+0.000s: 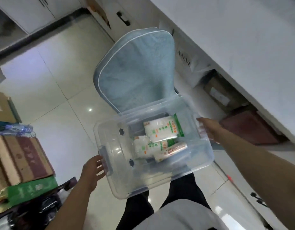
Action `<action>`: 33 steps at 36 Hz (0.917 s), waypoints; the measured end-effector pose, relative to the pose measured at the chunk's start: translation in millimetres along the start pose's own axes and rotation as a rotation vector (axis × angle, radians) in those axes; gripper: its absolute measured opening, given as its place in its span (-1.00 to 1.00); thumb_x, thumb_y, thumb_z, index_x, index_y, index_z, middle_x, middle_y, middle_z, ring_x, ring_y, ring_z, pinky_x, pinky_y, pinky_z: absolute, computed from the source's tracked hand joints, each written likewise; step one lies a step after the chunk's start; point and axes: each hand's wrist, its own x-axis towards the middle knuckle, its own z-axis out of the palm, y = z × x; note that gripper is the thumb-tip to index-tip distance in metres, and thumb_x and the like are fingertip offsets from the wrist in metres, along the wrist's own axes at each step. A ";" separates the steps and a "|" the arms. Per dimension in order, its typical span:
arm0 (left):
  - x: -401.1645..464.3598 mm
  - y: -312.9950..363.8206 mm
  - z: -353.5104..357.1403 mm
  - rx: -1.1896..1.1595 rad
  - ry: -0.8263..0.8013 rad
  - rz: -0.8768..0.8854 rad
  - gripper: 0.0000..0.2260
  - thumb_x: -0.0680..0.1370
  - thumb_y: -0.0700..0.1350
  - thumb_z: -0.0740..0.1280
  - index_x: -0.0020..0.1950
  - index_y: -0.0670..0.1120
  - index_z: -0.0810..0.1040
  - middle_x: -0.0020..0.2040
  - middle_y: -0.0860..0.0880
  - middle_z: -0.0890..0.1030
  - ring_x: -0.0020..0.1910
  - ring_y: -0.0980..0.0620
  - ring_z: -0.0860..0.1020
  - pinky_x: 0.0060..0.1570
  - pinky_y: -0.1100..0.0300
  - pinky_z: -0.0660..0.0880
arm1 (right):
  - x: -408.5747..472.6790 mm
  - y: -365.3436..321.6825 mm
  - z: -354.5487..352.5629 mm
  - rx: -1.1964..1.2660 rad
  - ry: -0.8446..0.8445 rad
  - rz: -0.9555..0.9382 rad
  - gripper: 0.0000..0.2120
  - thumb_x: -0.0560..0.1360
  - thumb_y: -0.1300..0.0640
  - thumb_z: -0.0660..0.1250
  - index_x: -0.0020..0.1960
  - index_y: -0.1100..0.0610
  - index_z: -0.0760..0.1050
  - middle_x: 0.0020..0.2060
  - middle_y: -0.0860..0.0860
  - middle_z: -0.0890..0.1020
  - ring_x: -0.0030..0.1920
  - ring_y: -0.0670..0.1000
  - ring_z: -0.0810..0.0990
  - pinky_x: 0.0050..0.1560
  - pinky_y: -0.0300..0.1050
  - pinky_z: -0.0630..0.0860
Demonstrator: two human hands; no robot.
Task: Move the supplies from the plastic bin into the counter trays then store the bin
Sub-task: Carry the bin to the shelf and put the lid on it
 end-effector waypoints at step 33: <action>-408.7 -350.1 430.9 1.762 -0.972 0.747 -0.72 0.45 0.00 0.39 0.08 -0.11 0.61 -0.10 -0.16 0.60 -0.20 -0.08 0.52 -0.15 0.11 0.43 | -528.7 689.7 -95.0 1.622 0.878 0.440 -0.54 0.35 -0.19 0.37 -0.01 0.19 0.59 -0.07 0.17 0.66 -0.07 0.18 0.62 -0.22 -0.05 0.49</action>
